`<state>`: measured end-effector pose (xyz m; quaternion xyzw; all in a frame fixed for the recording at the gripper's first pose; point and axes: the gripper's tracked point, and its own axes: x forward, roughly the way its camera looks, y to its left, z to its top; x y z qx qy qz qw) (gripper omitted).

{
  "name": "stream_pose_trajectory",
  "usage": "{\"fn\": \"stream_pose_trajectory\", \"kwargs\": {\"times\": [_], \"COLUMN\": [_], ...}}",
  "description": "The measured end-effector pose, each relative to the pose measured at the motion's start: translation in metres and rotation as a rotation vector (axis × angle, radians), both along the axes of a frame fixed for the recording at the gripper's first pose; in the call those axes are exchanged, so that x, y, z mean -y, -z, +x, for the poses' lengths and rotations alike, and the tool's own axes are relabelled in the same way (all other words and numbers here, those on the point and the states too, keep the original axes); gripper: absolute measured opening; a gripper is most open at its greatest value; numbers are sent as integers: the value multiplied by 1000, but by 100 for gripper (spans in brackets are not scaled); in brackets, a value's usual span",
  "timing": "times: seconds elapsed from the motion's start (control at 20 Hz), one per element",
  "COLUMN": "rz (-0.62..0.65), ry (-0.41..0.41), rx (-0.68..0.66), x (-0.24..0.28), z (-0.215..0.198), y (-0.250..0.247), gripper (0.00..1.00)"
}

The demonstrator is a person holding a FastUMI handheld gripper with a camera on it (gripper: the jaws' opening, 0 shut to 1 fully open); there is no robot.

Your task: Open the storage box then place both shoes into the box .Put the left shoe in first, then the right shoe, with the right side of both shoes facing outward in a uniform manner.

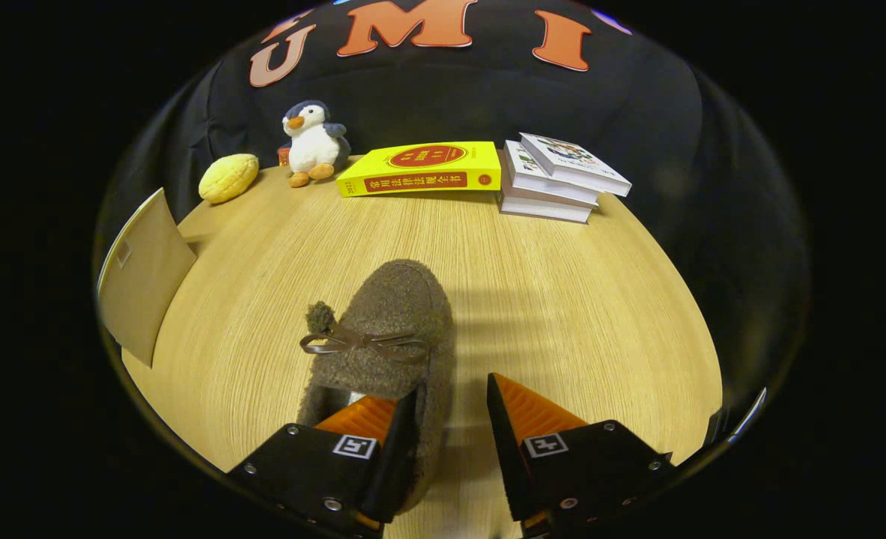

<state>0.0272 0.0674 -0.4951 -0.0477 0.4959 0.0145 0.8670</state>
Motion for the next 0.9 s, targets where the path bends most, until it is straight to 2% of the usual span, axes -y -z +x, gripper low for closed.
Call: {"fn": "stream_pose_trajectory", "kwargs": {"times": [0.1, 0.2, 0.25, 0.35, 0.6, 0.9], "rz": [33, 51, 46, 56, 158, 196], "ry": [17, 54, 77, 105, 181, 142], "rx": [-32, -61, -57, -64, -77, -53], "x": [-8, -10, -6, -9, -34, -84], "z": [2, 0, 2, 0, -5, 5], "y": [7, 9, 6, 4, -27, -88], "gripper": [47, 32, 20, 8, 4, 4]}}
